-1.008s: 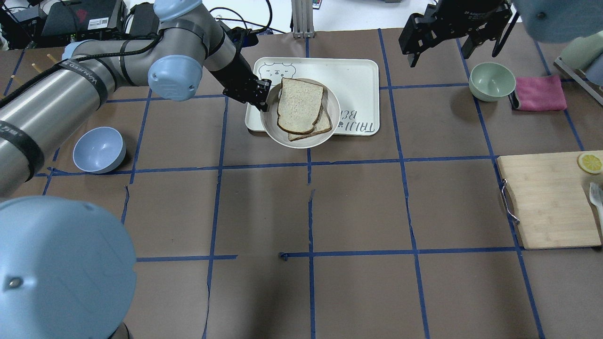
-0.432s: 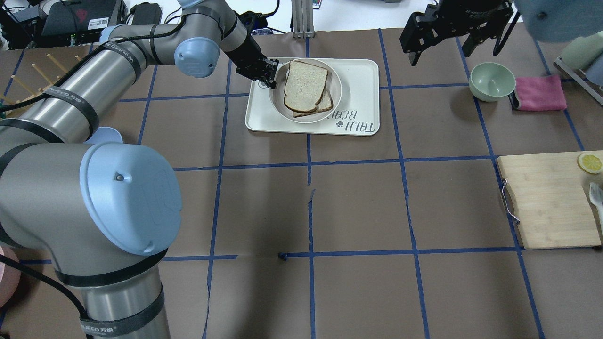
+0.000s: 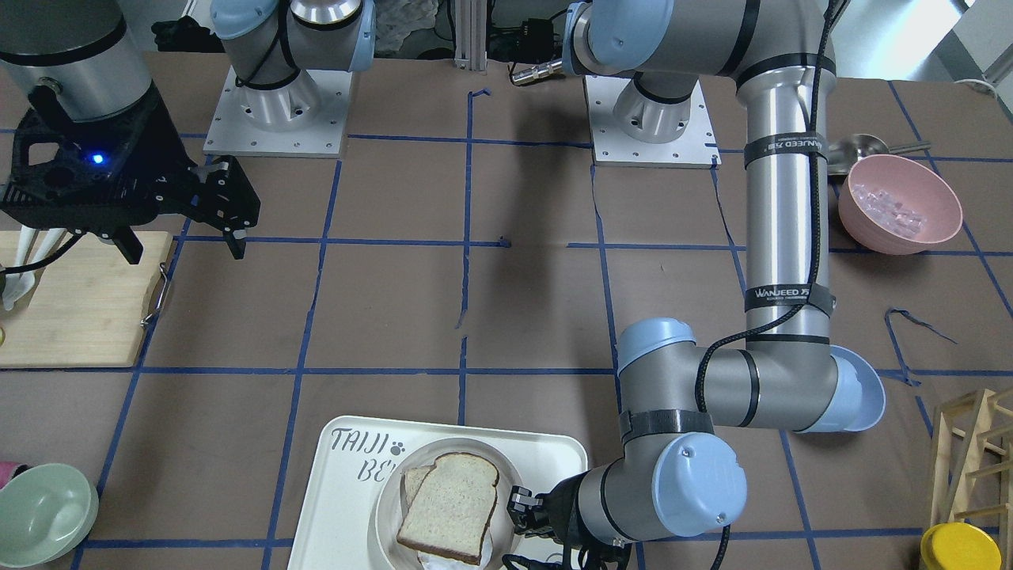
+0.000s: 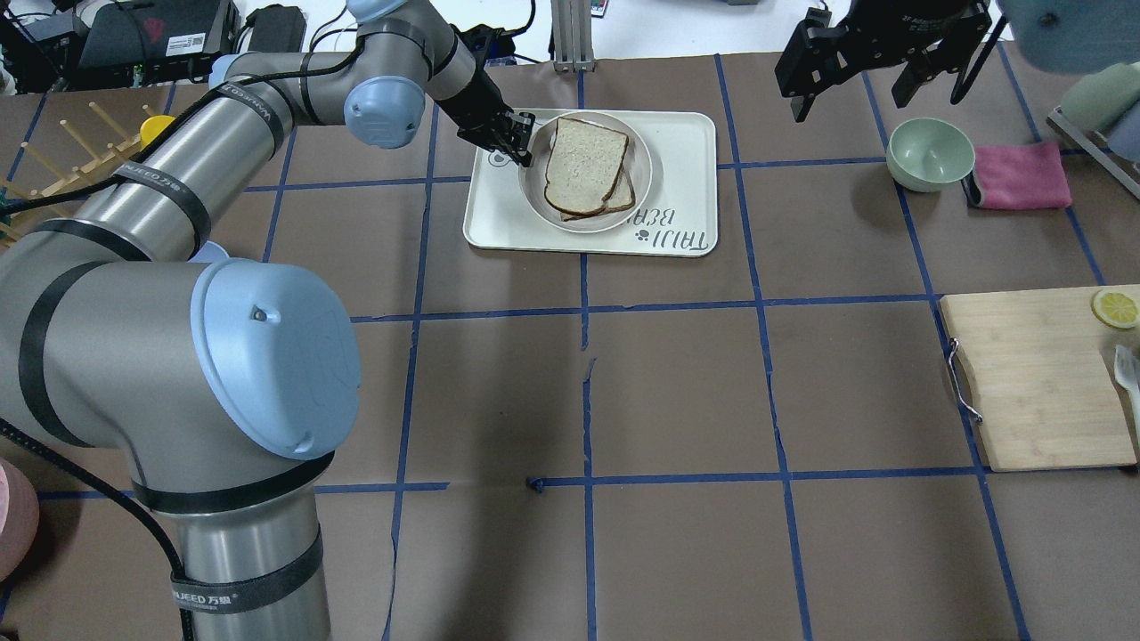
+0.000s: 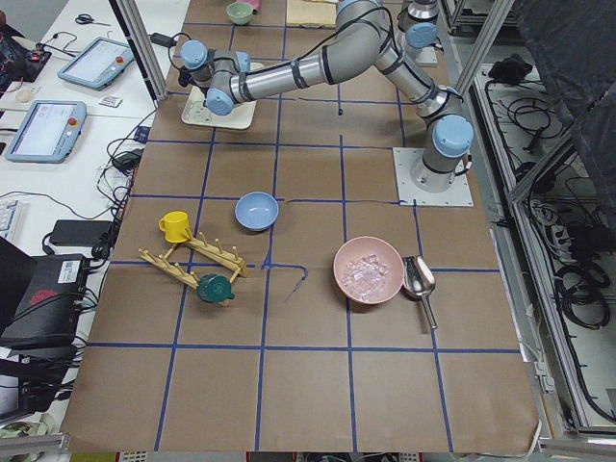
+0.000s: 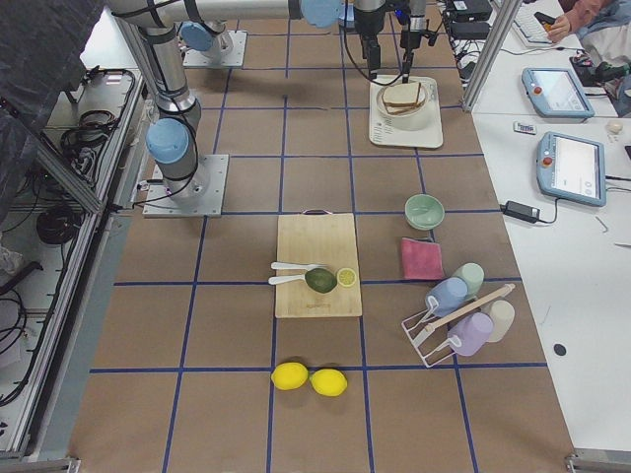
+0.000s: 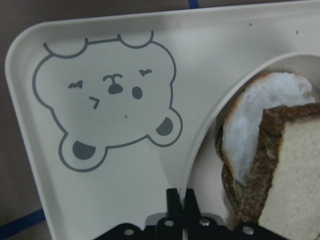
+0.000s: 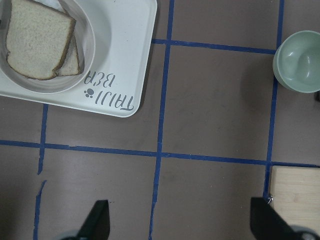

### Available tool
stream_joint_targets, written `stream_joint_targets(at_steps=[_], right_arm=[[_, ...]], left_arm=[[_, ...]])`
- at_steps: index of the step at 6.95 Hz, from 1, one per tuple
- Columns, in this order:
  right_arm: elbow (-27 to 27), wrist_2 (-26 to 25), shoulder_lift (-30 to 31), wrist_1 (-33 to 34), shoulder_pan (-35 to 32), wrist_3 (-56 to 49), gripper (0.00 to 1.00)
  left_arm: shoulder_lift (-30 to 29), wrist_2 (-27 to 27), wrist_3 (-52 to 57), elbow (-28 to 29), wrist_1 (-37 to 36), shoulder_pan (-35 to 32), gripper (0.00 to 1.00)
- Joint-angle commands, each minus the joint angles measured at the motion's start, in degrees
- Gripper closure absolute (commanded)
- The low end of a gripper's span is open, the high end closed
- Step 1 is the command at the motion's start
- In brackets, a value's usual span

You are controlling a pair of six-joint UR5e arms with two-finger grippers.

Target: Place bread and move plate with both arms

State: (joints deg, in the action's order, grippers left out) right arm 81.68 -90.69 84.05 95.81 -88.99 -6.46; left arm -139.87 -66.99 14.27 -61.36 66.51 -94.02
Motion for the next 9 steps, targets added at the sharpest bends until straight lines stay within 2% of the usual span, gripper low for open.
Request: stream_joint_targets(at_steps=[1, 4, 5, 6, 7, 8, 9], right_arm=[[0.1, 0.1, 0.2, 0.0, 0.1, -0.2, 0.0], [0.2, 0.2, 0.9, -0.3, -0.7, 0.7, 0.0], [0.4, 0.2, 0.9, -0.1, -0.6, 0.7, 0.0], [0.4, 0.3, 0.9, 0.0, -0.6, 0.7, 0.0], [0.4, 0.3, 0.9, 0.0, -0.6, 0.7, 0.0], [0.5, 0.3, 0.9, 0.0, -0.6, 0.7, 0.0], [0.5, 0.4, 0.9, 0.0, -0.6, 0.7, 0.0]], left_arm=[[0.3, 0.2, -1.1, -0.1, -0.1, -0.2, 0.01], [4.2, -0.7, -3.4, -0.3, 4.9, 0.1, 0.0], [6.6, -3.9, -3.4, -0.5, 8.9, 0.3, 0.0], [9.7, -13.1, -3.5, -1.0, 10.4, 0.3, 0.0], [12.8, -18.6, -3.5, -1.1, 15.4, 0.5, 0.0], [16.1, -21.4, -3.5, -1.2, 22.3, 0.7, 0.0], [19.5, -21.0, -4.7, -1.7, 27.0, 1.9, 0.0]])
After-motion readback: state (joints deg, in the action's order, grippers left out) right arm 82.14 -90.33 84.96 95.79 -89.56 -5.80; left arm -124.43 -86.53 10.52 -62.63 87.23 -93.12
